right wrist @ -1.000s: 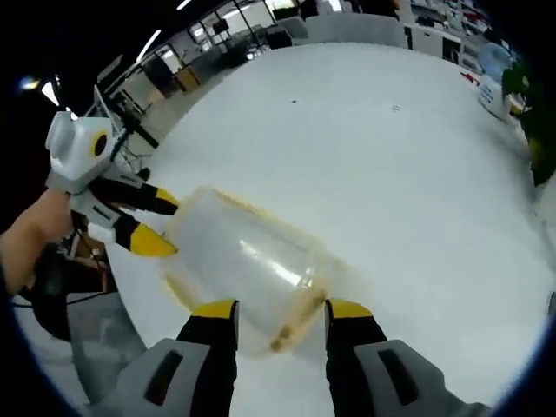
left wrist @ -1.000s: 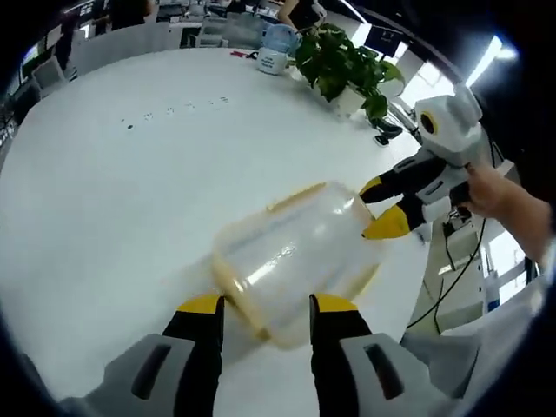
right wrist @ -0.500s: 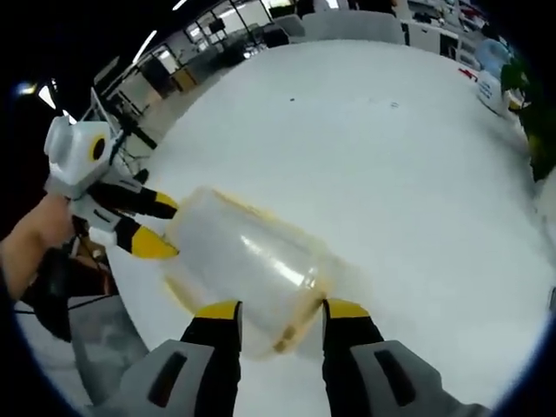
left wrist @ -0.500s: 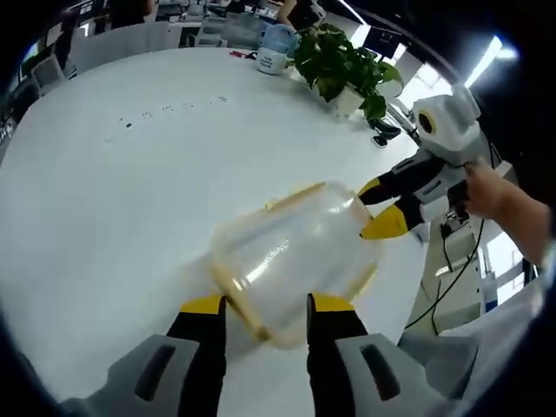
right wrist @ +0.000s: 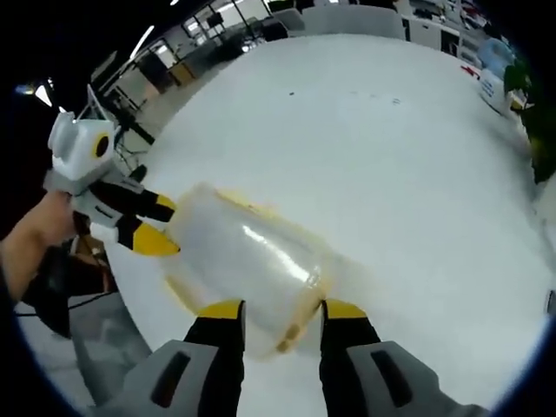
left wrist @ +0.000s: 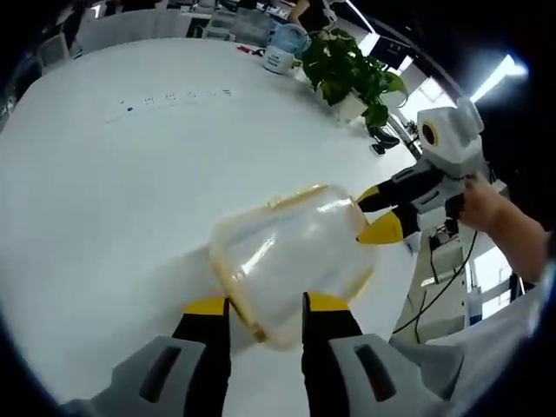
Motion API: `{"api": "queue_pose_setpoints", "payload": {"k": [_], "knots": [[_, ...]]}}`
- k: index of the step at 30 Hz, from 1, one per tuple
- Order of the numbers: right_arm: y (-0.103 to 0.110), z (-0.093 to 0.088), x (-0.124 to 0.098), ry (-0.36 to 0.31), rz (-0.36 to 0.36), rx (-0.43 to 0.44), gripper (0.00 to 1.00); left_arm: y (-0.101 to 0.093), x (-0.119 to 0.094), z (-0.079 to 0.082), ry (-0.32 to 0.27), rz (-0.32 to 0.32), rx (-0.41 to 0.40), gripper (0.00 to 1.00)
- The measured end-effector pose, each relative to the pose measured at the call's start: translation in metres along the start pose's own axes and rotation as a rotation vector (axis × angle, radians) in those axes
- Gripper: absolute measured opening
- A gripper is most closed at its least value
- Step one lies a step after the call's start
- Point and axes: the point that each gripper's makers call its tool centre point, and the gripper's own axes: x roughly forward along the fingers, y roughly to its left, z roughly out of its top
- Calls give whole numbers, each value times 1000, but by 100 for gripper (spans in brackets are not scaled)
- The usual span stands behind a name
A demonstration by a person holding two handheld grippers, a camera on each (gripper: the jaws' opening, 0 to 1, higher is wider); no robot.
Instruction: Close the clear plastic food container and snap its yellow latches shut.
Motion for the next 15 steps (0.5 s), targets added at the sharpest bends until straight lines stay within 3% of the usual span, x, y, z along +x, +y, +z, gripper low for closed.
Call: {"api": "queue_pose_setpoints", "payload": {"k": [5,10,15], "knots": [[-2,-3,-1,-20,0,2,32,1,0,-1,11,7,0,30],[-1,-2,2,12,-31,-12,34,2,1,0,23,4,-6,31],[-3,-3,2,-13,-14,-5,34,2,0,-1,2,-1,-6,31]]}}
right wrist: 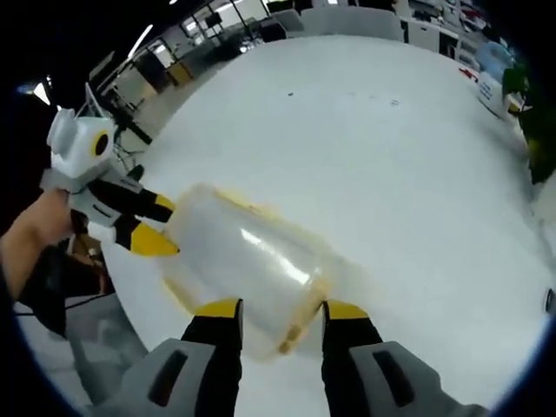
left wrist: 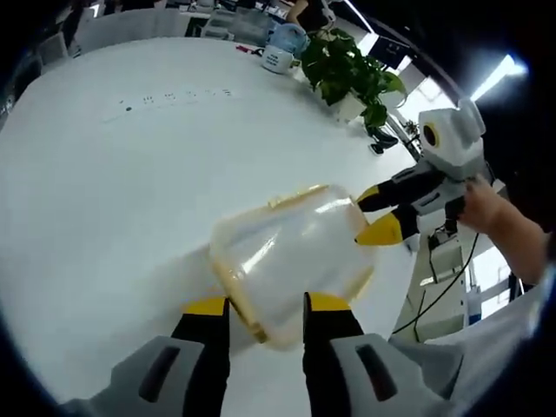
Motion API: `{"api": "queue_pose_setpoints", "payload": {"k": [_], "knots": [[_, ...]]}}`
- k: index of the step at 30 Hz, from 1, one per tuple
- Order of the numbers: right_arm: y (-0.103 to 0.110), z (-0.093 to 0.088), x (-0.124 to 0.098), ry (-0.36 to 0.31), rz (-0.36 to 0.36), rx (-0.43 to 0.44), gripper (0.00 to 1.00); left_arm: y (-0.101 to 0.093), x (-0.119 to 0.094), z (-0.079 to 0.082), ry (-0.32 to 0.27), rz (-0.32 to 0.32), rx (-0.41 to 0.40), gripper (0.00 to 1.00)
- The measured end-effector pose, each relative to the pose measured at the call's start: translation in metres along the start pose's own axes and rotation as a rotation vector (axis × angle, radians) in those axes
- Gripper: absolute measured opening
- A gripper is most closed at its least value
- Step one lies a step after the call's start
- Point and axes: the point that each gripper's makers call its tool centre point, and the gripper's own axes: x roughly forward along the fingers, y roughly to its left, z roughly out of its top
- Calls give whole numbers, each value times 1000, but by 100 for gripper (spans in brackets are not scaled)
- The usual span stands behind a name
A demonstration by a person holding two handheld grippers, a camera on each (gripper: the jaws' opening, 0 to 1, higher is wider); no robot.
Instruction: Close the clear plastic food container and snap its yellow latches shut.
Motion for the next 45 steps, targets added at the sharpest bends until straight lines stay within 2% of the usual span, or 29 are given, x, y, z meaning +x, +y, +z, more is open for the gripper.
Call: {"api": "queue_pose_setpoints", "payload": {"k": [19,20,21,22,26,34,38,40,45], "knots": [[0,-1,0,2,2,1,36,-2,-1,0,-14,11,-8,32],[0,0,1,3,2,-16,36,-3,-2,0,-16,15,-10,32],[-2,3,1,-9,-6,-69,36,-3,-2,1,-18,26,5,33],[-1,2,0,-2,-14,-76,37,-3,-2,1,-14,30,3,33],[0,4,1,24,-19,-64,38,-1,-2,1,-8,35,-11,33],[-1,5,1,33,-27,-79,38,-2,-3,2,-7,48,-17,35],[0,7,0,40,-41,-132,39,-1,-2,3,-9,58,-15,36],[-1,7,0,43,-40,-131,40,0,-2,3,-13,57,-17,37],[0,9,-1,36,-46,-171,41,-6,0,2,-1,56,36,42]]}}
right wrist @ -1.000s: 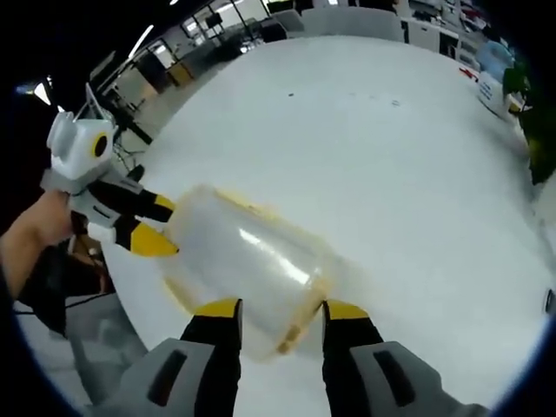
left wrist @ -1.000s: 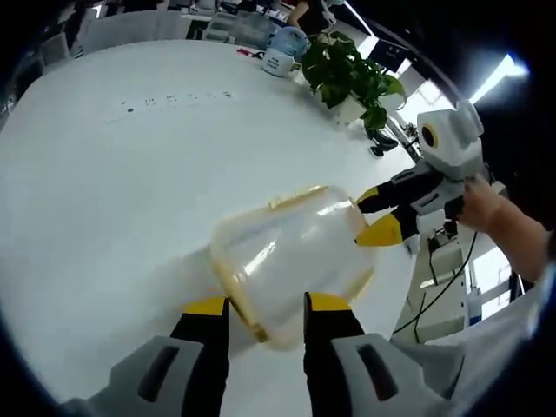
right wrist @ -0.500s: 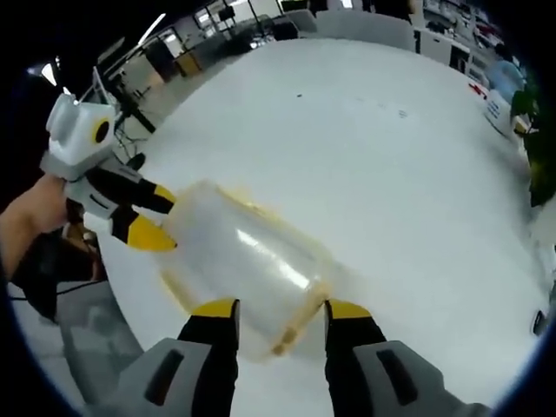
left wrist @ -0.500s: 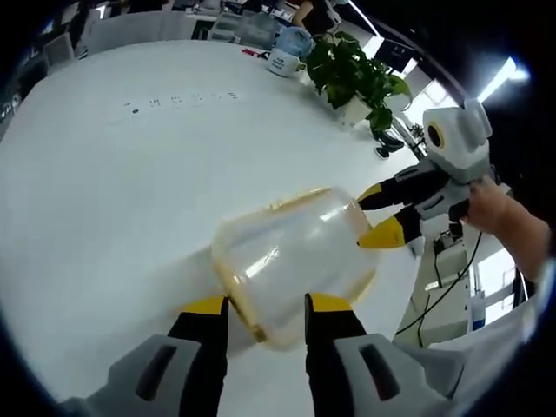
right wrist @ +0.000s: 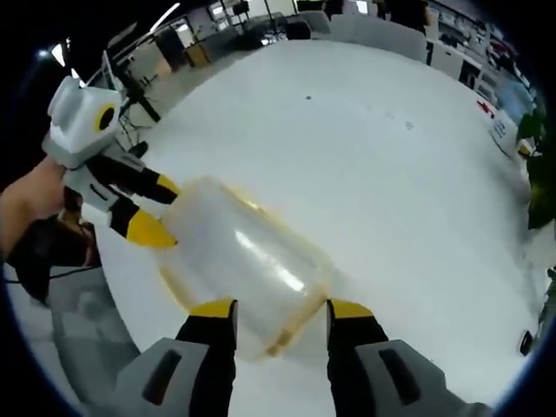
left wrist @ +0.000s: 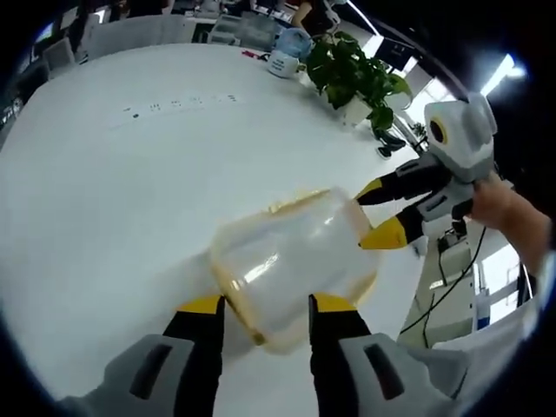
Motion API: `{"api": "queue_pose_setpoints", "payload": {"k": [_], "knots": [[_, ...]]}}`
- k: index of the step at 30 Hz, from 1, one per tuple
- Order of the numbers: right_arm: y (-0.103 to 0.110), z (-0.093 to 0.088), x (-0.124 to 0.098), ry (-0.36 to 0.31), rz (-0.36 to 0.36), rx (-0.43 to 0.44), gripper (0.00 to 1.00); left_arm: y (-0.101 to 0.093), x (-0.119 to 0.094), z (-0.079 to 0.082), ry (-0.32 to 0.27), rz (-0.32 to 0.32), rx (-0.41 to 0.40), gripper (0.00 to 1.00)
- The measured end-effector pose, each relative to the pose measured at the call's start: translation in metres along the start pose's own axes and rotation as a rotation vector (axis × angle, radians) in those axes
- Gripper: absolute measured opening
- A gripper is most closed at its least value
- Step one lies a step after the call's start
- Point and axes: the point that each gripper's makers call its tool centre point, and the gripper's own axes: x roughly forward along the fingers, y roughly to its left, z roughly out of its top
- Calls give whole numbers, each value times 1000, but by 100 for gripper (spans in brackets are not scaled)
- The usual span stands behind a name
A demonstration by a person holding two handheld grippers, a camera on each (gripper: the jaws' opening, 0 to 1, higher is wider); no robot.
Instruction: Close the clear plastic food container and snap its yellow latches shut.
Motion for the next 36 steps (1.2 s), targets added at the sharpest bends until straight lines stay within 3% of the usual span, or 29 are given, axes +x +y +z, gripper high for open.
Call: {"api": "queue_pose_setpoints", "payload": {"k": [3,18,26,36], "knots": [[-2,0,-1,9,-15,-36,43,-3,0,3,-3,3,29,47],[1,9,-8,4,-18,-141,43,1,-11,6,38,54,173,48],[6,9,-9,18,-9,-208,42,-2,-15,12,63,74,286,49],[9,10,-10,50,-9,-279,43,-9,-18,14,104,58,403,49]]}}
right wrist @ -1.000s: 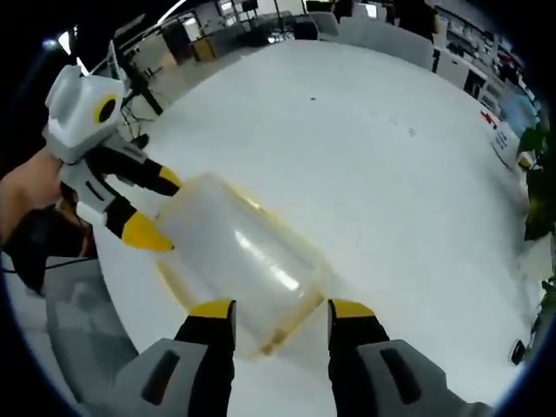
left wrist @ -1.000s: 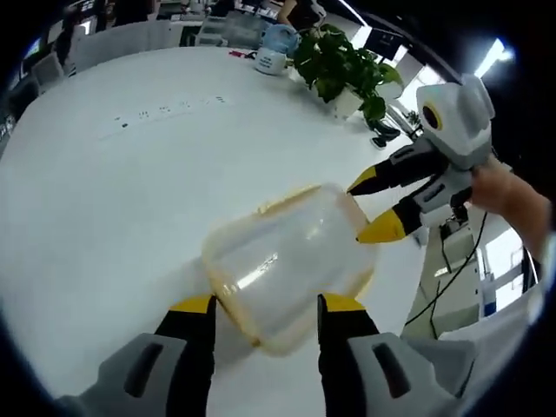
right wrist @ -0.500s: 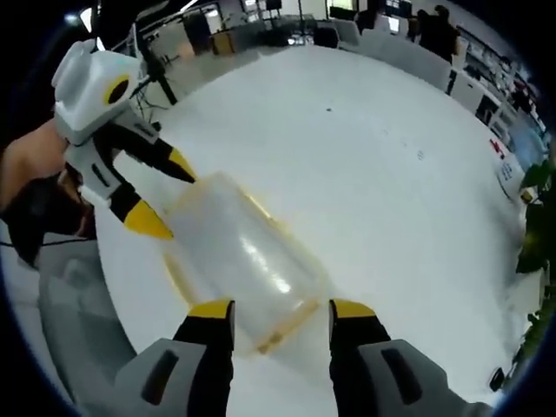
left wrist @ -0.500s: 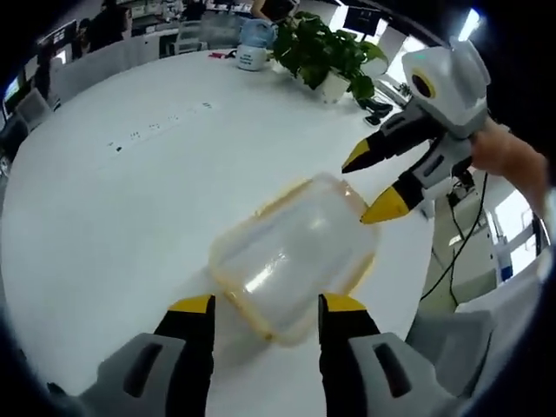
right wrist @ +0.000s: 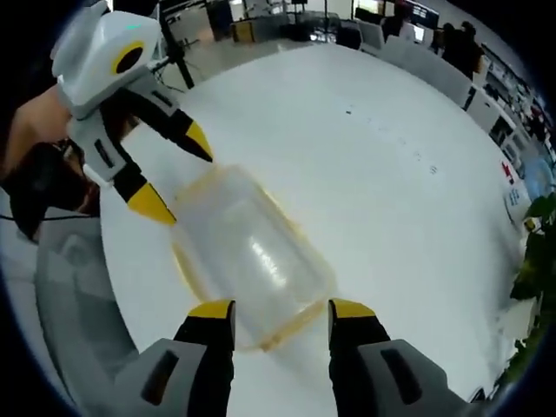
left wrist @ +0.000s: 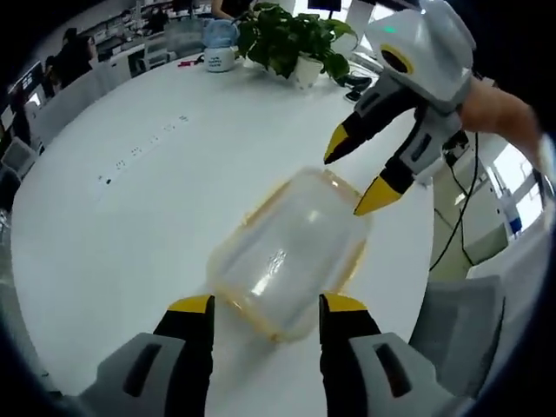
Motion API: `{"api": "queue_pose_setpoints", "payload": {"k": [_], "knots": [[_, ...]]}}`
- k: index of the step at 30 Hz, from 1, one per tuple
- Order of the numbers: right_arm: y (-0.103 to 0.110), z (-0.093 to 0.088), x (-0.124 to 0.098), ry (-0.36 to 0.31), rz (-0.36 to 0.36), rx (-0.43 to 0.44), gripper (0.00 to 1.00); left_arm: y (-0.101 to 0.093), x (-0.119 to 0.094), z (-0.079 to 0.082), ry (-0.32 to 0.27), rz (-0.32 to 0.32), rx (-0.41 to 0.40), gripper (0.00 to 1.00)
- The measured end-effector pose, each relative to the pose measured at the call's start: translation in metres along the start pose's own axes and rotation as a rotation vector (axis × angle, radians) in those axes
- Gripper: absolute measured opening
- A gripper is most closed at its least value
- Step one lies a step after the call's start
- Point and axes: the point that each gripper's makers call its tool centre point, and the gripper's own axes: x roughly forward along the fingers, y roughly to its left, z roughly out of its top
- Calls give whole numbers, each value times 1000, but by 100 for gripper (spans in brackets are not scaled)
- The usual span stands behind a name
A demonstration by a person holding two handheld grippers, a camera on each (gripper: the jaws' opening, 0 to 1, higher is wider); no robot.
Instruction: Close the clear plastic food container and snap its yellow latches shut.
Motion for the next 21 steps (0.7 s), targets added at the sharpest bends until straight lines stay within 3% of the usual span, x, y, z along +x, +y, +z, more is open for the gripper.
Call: {"api": "queue_pose_setpoints", "payload": {"k": [3,21], "knots": [[2,1,-1,0,8,-23,43,1,-3,7,-22,-11,-9,49],[13,3,5,20,57,-178,41,-13,2,21,6,-57,223,46]]}}
